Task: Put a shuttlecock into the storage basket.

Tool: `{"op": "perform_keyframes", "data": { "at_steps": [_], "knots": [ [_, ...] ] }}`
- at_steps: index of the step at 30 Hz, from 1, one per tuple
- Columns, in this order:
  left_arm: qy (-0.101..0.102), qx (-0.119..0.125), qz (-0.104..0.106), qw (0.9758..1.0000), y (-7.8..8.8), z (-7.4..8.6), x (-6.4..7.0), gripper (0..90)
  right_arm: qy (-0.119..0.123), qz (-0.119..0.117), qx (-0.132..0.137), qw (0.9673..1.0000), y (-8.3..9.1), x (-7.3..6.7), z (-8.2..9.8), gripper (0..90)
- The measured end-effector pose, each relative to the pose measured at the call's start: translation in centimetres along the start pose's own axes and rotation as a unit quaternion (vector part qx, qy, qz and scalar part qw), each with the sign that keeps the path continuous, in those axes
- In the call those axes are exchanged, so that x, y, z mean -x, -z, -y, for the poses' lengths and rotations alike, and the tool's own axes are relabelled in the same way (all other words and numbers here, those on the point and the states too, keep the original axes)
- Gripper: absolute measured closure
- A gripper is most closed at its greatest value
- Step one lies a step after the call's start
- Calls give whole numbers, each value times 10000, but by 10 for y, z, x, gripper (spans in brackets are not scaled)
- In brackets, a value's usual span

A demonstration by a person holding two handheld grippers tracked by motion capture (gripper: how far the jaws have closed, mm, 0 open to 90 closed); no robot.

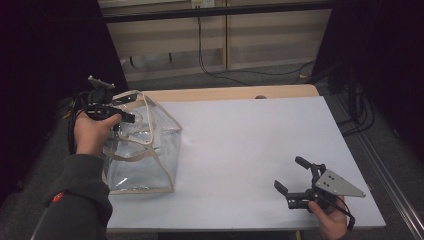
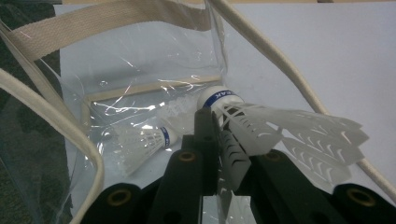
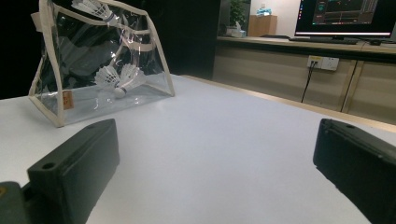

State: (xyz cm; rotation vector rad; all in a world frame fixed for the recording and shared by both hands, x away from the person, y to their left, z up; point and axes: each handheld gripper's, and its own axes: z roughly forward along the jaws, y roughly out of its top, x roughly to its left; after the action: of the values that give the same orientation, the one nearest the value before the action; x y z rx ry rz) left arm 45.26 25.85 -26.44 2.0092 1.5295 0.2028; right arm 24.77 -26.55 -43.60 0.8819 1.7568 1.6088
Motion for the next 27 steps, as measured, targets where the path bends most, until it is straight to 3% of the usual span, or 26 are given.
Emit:
{"op": "perform_keyframes", "data": {
  "at_steps": [27],
  "knots": [
    [0, -101, -63, 9999, -6, 5, -2, 817, 33, -10, -9, 10000, -1, 0, 1, 4]
  ]
}}
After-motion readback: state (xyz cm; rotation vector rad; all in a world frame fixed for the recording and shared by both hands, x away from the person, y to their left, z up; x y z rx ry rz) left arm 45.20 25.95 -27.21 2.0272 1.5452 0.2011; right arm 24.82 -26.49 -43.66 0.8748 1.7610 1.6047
